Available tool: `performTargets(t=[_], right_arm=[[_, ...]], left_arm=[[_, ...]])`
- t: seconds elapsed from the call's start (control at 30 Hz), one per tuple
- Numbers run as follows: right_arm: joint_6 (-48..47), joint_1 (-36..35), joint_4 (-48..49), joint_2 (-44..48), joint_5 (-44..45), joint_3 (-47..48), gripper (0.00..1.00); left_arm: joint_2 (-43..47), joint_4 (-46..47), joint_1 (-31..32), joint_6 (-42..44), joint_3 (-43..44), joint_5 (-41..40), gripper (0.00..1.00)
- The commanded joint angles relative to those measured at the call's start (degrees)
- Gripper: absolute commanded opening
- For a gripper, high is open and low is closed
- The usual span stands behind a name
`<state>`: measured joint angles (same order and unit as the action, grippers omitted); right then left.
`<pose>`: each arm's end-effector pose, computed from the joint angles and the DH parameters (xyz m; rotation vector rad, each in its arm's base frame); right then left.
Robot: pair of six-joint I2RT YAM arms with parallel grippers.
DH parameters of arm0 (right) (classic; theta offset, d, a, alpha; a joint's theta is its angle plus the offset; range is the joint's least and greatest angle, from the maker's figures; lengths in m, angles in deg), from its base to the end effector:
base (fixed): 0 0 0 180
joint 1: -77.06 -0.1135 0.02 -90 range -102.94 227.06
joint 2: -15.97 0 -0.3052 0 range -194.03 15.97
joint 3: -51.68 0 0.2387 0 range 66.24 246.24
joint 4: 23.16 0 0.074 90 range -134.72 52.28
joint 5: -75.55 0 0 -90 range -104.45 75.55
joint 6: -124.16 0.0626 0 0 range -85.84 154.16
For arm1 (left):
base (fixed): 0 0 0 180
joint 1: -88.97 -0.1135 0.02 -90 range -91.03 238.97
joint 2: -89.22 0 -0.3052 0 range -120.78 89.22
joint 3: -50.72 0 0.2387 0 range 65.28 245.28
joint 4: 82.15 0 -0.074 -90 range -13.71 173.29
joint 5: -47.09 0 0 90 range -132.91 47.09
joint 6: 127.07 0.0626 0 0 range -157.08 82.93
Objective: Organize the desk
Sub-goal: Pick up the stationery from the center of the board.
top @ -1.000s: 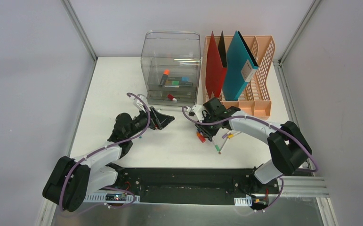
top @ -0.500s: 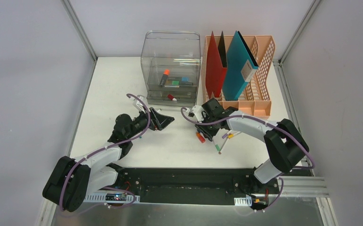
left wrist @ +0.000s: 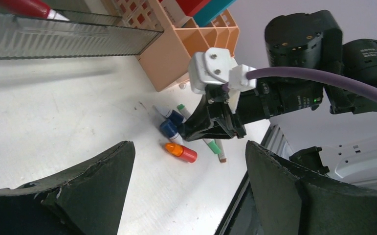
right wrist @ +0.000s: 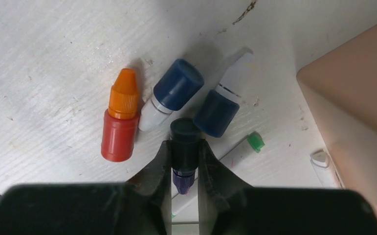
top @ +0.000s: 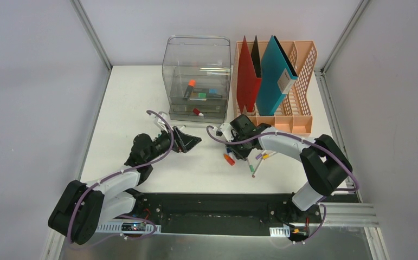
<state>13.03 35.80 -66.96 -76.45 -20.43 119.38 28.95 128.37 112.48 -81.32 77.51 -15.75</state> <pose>0.2209 0.2025 0.1918 -1.4641 2.3648 0.2352 0.1695 -0.1049 0.2402 0.0792 1.7777 -1.2660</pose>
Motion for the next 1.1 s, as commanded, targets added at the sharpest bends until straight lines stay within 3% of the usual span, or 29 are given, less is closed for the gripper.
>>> performTargets(t=[0.0, 0.17, 0.33, 0.53, 0.8, 1.07], right_arm=[[-0.14, -0.30, -0.73, 1.29, -0.01, 2.80, 0.07], [-0.85, 1.00, -2.88, 4.15, -4.92, 3.68, 0.00], [-1.46, 4.63, -8.42, 7.01, -19.31, 6.08, 0.00], [-0.94, 9.80, -11.98, 10.57, -33.40, 8.33, 0.00], [13.06, 18.90, -1.82, 17.73, -48.68, 4.18, 0.00], [28.80, 23.00, 10.01, 19.03, -52.33, 0.89, 0.00]], left_arm=[[0.10, 6.80, 1.89, -0.26, -0.77, 0.55, 0.85], [-2.18, 11.87, 6.08, 1.32, -1.09, -0.16, 0.85], [-5.32, 13.02, 12.09, 5.28, 1.30, -1.74, 0.84], [-9.48, 15.13, 16.53, 5.77, 3.35, -8.11, 0.99], [-16.10, 15.82, 24.48, 4.18, 8.29, -17.66, 0.97], [-25.17, 18.77, 31.26, 2.24, 15.68, -25.65, 0.83]])
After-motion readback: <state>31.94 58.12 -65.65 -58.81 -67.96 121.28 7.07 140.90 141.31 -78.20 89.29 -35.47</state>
